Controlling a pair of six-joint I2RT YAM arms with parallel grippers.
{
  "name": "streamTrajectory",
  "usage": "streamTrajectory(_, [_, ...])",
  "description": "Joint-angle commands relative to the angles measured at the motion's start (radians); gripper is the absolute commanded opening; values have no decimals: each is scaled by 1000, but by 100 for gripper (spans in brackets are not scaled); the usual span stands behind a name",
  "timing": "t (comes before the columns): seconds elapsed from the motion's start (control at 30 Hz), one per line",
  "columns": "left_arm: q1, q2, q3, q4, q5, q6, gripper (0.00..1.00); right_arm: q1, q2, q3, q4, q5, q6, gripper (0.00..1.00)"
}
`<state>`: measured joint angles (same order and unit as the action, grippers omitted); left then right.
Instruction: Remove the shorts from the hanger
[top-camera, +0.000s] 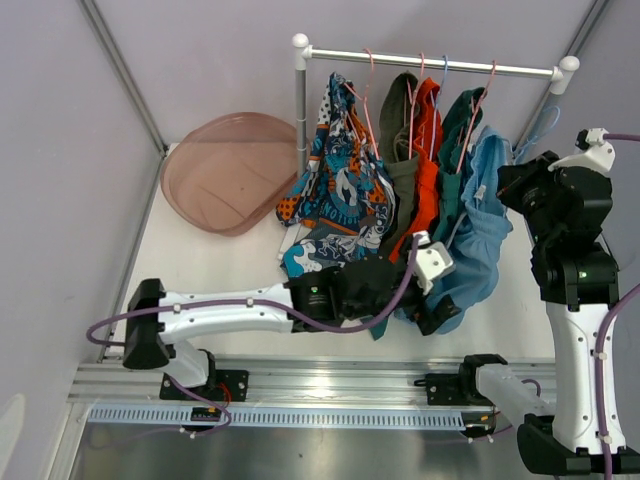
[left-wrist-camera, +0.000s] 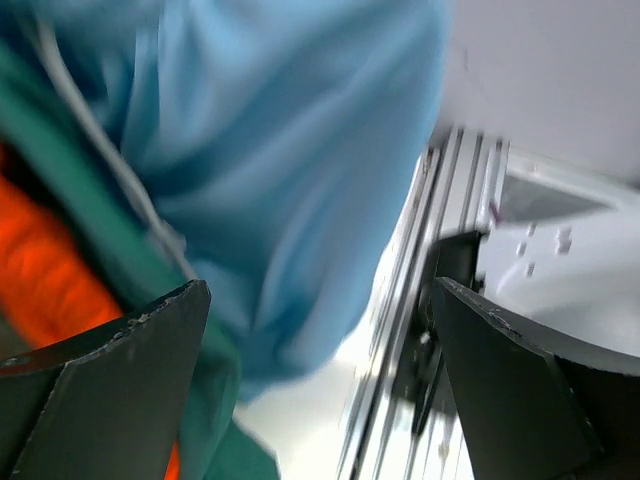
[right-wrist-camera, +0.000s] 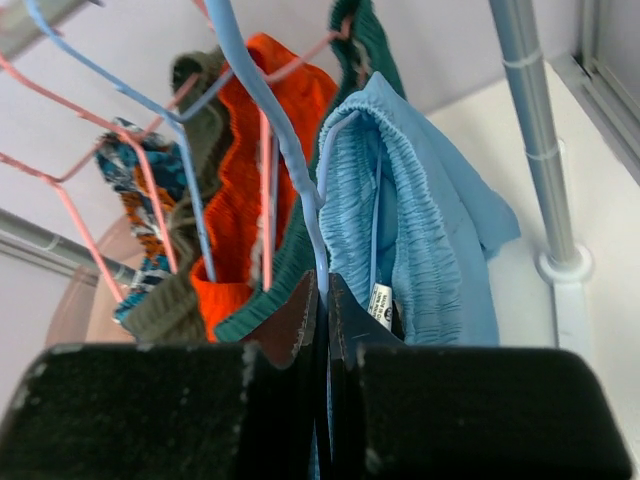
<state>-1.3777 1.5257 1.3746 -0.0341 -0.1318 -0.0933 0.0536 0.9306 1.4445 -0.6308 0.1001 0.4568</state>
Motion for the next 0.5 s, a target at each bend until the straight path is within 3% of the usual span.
streamTrajectory(0.0, [-27,65,121,155,-95,44,99,8,8,54,-10,67,17,0])
streamTrajectory(0.47, [-41,232,259,158,-54,35,97,11,25,74,-10,81,-4,0])
